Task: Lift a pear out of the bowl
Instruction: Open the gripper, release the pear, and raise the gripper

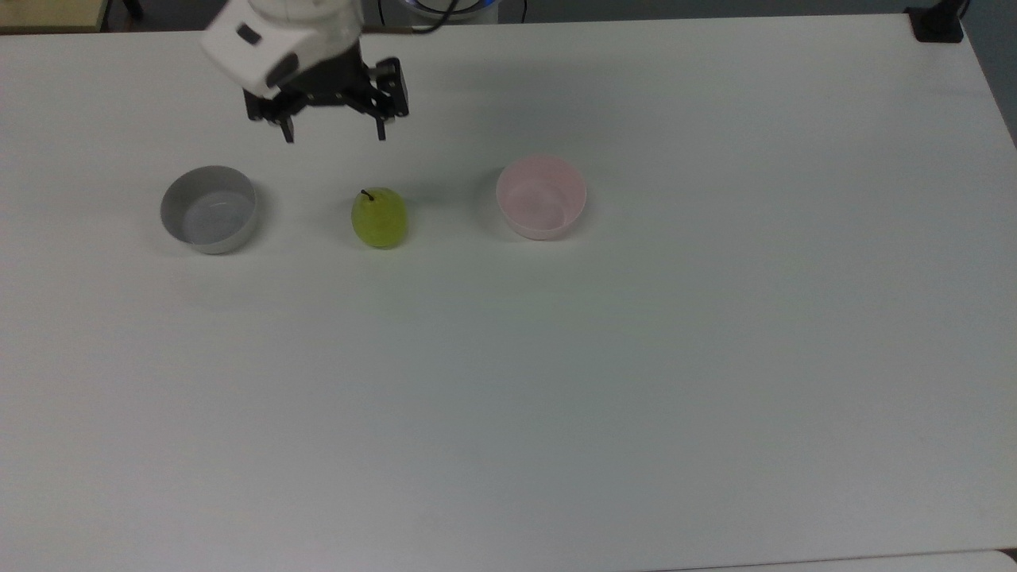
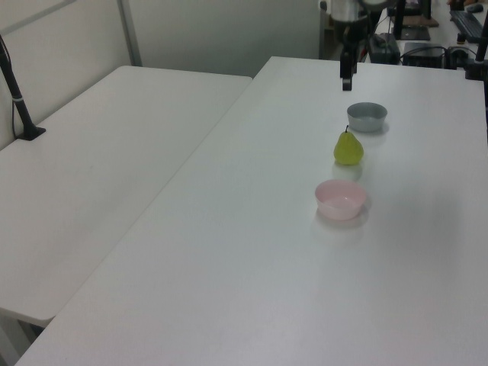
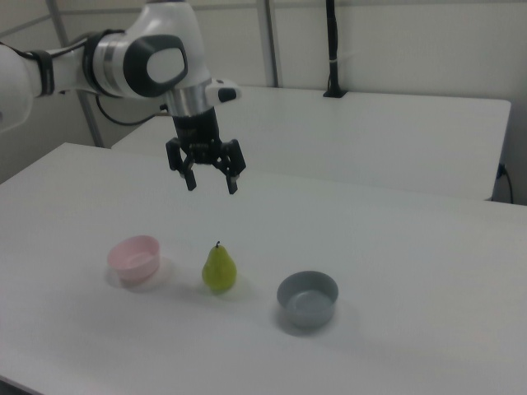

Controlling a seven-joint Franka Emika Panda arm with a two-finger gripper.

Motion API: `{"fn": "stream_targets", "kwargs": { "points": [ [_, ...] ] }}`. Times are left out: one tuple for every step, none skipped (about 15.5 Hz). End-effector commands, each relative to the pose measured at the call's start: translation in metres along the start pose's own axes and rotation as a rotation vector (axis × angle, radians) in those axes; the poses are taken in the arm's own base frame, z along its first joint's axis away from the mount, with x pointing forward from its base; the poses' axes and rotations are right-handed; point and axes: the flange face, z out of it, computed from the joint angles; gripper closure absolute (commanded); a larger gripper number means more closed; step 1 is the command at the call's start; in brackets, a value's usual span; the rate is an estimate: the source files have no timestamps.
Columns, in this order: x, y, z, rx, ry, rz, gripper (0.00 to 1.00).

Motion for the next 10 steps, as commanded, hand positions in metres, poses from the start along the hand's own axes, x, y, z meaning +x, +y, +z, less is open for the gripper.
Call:
{"fn": "stream_targets", "kwargs": {
  "points": [
    [-0.018,0.02,-0.025,0.009,0.01,0.074,0.0],
    [-0.02,0.021,-0.026,0.009,-0.001,0.082,0.0],
    [-0.026,0.029,-0.031,0.008,0.002,0.131,0.0],
    [-0.029,0.034,-0.036,0.007,0.01,0.173,0.0],
    [-0.032,0.04,-0.039,0.006,0.015,0.189,0.0],
    [-0.037,0.047,-0.045,0.009,0.026,0.201,0.0],
    [-0.04,0.051,-0.048,0.013,0.031,0.209,0.0],
    [-0.042,0.053,-0.051,0.013,0.037,0.222,0.0],
    [-0.043,0.054,-0.052,0.016,0.039,0.224,0.0],
    [-0.044,0.055,-0.053,0.019,0.041,0.227,0.0]
  ]
}}
